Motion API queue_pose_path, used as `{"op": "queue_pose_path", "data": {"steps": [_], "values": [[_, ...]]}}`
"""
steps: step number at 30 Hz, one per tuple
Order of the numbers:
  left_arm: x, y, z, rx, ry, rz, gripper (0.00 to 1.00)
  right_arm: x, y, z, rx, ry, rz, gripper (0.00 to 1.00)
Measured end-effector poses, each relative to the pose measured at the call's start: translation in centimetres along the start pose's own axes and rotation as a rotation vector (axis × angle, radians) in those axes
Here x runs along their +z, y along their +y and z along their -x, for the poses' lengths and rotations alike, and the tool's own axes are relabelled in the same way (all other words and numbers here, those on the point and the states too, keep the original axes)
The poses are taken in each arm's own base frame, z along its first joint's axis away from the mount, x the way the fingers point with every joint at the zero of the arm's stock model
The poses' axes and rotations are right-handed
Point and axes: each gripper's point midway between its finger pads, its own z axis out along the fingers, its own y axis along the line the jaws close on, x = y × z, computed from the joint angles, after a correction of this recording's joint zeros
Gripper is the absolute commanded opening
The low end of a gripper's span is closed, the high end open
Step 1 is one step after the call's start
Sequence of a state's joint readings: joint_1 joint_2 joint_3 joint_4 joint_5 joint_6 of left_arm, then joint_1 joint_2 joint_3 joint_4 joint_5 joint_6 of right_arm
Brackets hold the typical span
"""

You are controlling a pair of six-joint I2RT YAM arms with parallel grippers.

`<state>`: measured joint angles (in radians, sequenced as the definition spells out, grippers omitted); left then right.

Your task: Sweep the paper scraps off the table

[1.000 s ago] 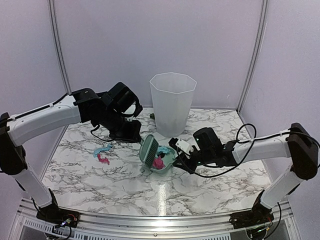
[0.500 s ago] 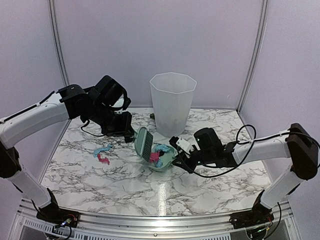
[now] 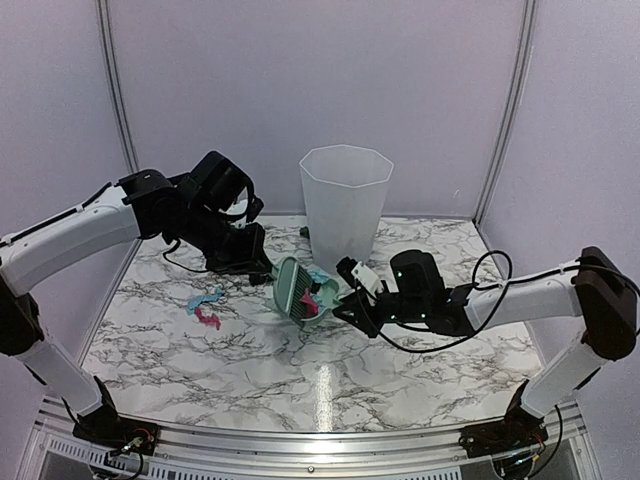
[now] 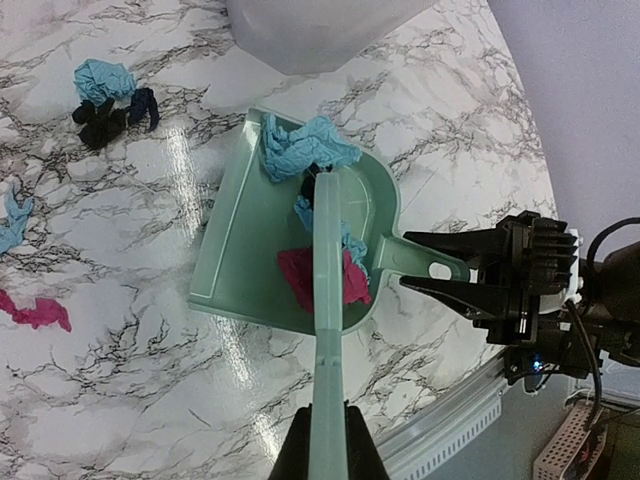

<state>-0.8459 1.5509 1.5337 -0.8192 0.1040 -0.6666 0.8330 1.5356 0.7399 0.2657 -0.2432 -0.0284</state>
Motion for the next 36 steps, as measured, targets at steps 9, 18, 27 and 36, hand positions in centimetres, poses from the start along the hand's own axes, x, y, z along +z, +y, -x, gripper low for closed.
{"op": "queue_pose_path", "data": {"steps": [9,18,27,36], "values": [[-3.8,-0.6,1.7,-0.070,-0.078,-0.078,0.00,-1.1,0.2,3.0,-0.016,-0.076,-0.001,0.00],[-8.4,0.3,3.7,-0.135,-0.192,-0.160,0.00,-2.6,0.4,5.8,0.005,-0.146,-0.006,0.00],[-9.0,2.7,4.3,-0.188,-0.214,-0.151,0.00,-4.8,0.6,8.3,0.016,-0.223,-0.018,0.00],[-12.5,4.2,5.4,-0.238,-0.299,-0.193,0.00,-4.8,0.1,7.8,0.037,-0.197,-0.049,0.00]]}}
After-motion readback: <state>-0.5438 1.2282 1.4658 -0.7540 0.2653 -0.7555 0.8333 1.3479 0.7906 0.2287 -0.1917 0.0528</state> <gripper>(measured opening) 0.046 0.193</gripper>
